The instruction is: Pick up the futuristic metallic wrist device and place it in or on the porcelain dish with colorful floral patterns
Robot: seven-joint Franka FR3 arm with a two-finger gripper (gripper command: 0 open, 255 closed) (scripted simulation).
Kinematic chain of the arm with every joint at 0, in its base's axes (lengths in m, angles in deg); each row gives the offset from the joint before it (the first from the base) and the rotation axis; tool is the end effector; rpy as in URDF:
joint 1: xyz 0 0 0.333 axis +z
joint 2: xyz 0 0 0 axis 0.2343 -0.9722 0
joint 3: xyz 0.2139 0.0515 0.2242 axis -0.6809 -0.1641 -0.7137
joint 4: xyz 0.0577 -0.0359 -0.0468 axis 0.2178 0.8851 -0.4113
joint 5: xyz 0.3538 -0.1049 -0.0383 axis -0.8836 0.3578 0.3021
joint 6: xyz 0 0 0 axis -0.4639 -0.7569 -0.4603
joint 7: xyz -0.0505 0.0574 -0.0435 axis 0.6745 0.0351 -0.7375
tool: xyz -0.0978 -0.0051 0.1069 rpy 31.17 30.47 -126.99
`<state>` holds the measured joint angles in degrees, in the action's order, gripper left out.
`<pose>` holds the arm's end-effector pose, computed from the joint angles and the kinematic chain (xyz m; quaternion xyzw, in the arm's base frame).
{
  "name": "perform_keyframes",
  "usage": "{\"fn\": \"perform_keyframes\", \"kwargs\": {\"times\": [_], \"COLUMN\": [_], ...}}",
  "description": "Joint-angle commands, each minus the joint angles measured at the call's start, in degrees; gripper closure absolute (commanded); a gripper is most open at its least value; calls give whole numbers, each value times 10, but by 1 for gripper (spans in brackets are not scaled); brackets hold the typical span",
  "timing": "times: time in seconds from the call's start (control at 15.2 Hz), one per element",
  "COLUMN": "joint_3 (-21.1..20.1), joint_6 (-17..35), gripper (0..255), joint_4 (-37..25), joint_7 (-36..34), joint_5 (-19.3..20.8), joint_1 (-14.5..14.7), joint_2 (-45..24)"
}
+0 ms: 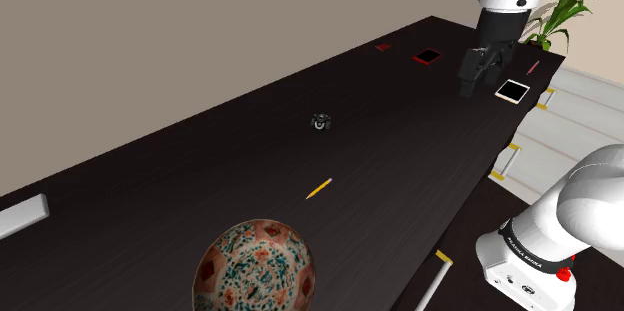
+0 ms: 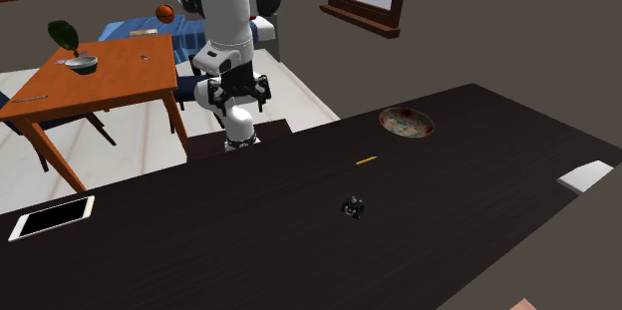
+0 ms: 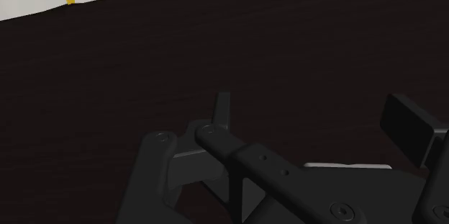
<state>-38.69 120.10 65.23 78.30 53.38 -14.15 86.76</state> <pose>0.2773 0.0157 0.5207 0.9953 -0.0411 -0.0868 0.0124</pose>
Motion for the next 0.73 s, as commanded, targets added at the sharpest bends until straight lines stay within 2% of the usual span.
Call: {"fn": "perform_keyframes", "kwargs": {"times": [0.0, 0.66], "joint_3": [0, -66], "joint_6": [0, 164], "gripper": [0, 0], "joint_4": [0, -28], "joint_7": [0, -55], "joint_5": [0, -37], "joint_1": [0, 26], "joint_2": [0, -152]}}
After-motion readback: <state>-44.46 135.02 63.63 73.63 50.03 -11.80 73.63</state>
